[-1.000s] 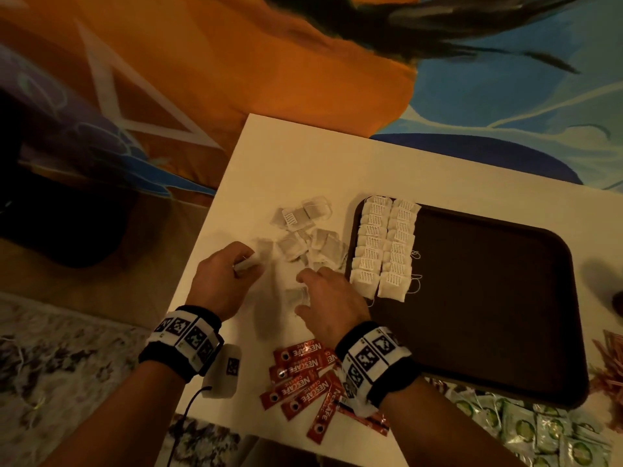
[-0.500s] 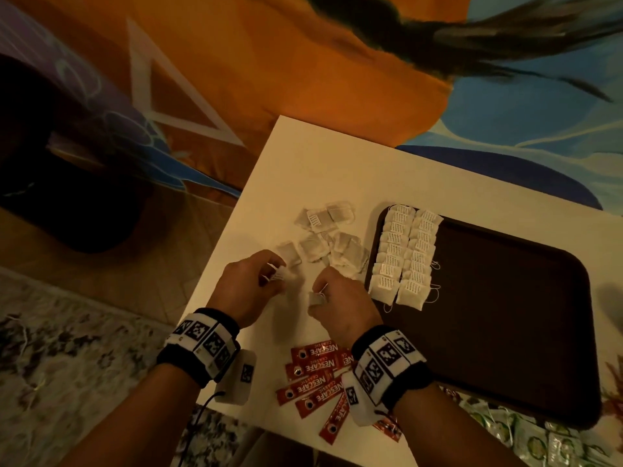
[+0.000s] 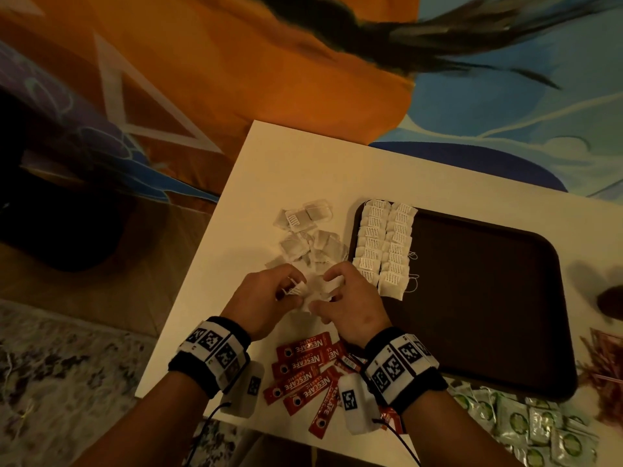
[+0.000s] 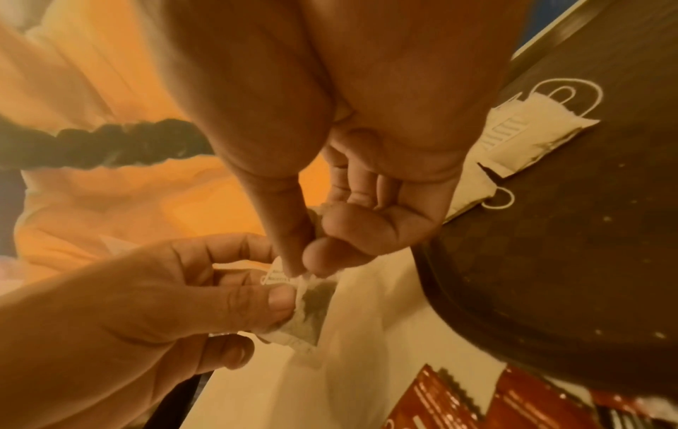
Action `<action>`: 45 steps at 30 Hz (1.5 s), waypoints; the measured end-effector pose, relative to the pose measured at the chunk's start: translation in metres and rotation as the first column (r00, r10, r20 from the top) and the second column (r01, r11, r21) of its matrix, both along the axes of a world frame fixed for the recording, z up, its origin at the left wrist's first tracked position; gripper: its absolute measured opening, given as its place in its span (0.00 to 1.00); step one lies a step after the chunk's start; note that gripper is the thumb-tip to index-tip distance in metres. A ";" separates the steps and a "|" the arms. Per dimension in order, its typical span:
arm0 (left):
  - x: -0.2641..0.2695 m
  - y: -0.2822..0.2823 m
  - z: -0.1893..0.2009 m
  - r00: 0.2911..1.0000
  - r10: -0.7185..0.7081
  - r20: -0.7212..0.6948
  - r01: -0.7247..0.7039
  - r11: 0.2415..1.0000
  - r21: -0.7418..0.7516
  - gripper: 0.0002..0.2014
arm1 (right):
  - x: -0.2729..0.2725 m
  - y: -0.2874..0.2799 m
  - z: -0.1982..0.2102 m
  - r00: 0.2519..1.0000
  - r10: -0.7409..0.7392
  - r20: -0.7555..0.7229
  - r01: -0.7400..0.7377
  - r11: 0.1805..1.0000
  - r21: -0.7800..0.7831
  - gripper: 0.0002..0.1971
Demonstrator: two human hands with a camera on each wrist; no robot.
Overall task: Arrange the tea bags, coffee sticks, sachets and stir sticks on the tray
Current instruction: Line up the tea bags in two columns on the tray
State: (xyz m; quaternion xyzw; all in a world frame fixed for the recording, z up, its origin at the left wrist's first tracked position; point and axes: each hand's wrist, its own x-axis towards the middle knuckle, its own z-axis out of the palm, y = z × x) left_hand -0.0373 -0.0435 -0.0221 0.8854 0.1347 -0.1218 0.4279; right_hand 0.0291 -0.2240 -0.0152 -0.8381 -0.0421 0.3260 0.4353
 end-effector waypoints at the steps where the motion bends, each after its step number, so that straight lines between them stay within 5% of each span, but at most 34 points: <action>1: 0.000 -0.001 0.000 1.000 0.000 0.002 0.000 1.000 -0.001 0.13 | -0.001 -0.002 -0.001 1.000 -0.020 -0.013 0.020 0.999 0.028 0.22; 19: 0.008 -0.039 0.012 0.988 -0.075 0.133 0.084 0.994 -0.066 0.14 | 0.008 -0.053 0.026 0.986 -0.146 -0.081 0.160 0.966 0.202 0.08; 28: 0.025 -0.061 0.021 0.988 -0.133 0.076 0.138 0.988 -0.064 0.06 | 0.022 -0.110 0.032 0.980 -0.009 0.200 0.017 0.999 -0.035 0.08; 39: 0.031 -0.086 0.024 0.930 -0.360 -0.066 0.359 0.933 -0.029 0.04 | 0.011 -0.138 0.022 0.952 0.265 0.155 -0.221 0.941 -0.255 0.07; 45: 0.040 -0.094 0.018 0.922 -0.375 -0.096 0.372 0.927 -0.048 0.03 | 0.017 -0.136 0.011 0.971 0.213 0.112 -0.188 0.961 -0.201 0.06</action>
